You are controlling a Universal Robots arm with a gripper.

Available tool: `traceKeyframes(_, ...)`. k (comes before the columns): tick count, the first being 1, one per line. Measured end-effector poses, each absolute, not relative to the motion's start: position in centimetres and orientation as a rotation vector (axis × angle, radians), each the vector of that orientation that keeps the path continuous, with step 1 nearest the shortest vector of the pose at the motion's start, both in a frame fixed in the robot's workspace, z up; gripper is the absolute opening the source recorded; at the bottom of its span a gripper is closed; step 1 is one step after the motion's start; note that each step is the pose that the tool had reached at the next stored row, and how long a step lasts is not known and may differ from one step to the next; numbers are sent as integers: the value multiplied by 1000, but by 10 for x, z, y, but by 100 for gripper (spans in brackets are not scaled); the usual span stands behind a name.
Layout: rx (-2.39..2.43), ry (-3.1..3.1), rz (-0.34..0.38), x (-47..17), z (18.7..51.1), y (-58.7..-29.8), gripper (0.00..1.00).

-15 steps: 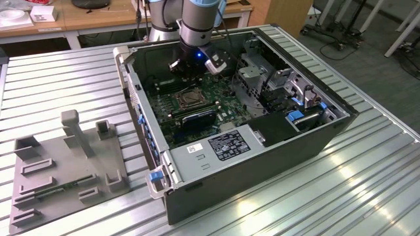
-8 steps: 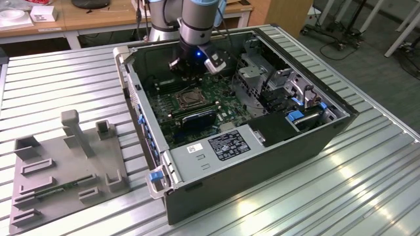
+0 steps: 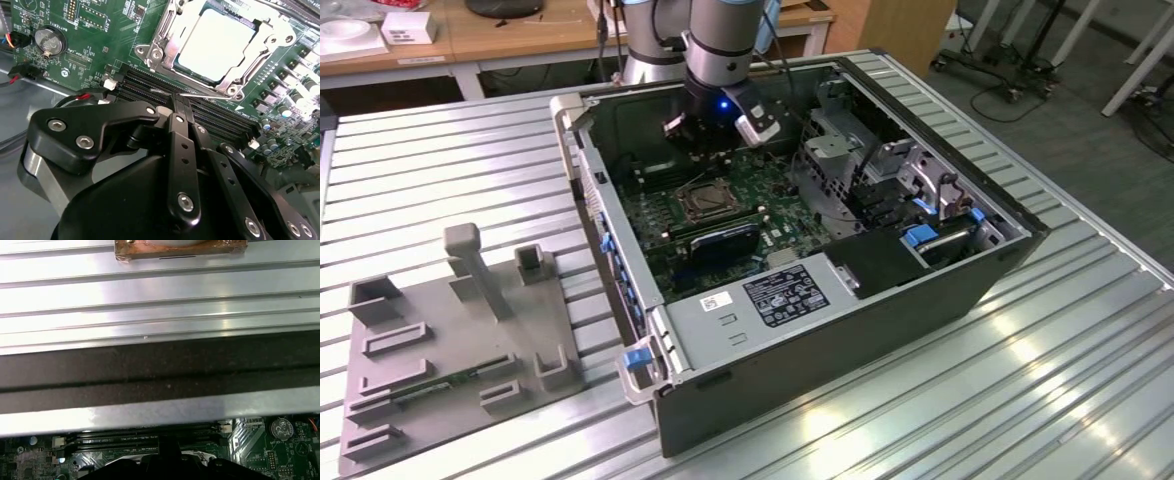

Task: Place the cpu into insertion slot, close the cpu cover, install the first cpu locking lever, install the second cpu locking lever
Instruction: 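Install the first cpu locking lever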

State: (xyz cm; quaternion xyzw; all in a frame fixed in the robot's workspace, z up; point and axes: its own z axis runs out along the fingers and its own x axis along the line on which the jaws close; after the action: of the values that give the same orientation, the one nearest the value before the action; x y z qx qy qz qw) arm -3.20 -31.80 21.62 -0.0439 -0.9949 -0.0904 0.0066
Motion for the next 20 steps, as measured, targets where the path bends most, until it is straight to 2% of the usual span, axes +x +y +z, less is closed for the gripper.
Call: traceKeyframes(20, -174, -3094, -313, -33, 217, -318, 11)
